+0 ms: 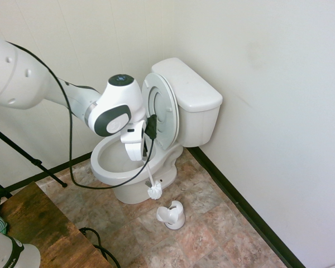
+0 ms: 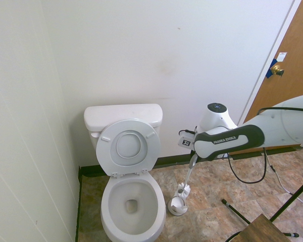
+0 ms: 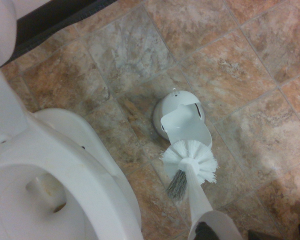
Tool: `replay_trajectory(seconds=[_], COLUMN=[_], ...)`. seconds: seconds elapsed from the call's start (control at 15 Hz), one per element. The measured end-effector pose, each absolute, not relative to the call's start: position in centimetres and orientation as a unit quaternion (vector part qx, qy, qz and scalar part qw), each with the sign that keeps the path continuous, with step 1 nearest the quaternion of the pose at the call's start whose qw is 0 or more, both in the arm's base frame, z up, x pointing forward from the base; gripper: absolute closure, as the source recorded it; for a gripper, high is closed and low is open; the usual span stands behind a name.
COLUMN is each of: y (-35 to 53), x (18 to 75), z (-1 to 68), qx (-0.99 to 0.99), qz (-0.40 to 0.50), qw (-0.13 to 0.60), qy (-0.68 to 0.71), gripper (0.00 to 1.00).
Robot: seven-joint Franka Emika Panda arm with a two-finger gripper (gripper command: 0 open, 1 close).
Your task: Clean the toilet
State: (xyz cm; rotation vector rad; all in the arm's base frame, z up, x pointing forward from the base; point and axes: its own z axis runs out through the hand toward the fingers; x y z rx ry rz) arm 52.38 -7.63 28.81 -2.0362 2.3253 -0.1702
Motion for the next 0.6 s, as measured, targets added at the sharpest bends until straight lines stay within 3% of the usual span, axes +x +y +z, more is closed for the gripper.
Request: replay_trajectory(seconds=[0.6], y=[-13.0], x=[58.6], z=[16.1], qx=[-0.630], qz=[-0.001], qw=[0.006], qy=[0.776], gripper=[1.00])
